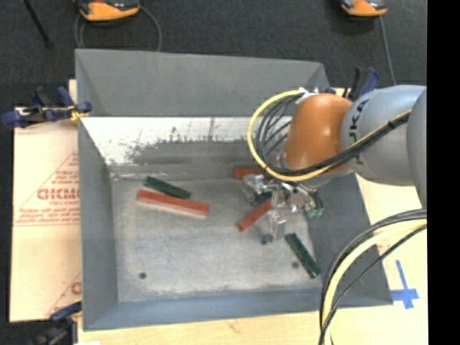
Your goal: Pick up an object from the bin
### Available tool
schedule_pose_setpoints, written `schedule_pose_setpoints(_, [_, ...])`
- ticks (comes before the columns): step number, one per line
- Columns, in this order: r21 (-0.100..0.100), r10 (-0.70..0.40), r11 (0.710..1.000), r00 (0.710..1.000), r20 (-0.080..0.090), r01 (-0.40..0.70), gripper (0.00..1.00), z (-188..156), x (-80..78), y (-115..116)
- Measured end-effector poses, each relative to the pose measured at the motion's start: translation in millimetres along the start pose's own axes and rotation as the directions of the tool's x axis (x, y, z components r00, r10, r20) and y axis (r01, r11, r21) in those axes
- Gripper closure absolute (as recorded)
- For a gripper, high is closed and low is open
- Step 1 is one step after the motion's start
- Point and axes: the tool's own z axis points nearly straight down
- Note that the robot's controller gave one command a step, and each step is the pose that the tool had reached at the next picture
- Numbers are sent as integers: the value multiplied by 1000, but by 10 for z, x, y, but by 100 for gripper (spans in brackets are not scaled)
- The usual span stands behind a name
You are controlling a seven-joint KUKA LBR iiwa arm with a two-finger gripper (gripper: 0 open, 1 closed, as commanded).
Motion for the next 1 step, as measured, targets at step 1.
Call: schedule_pose_setpoints(1, [-1,-2,1000,1000,0,2,100,-4,-5,4])
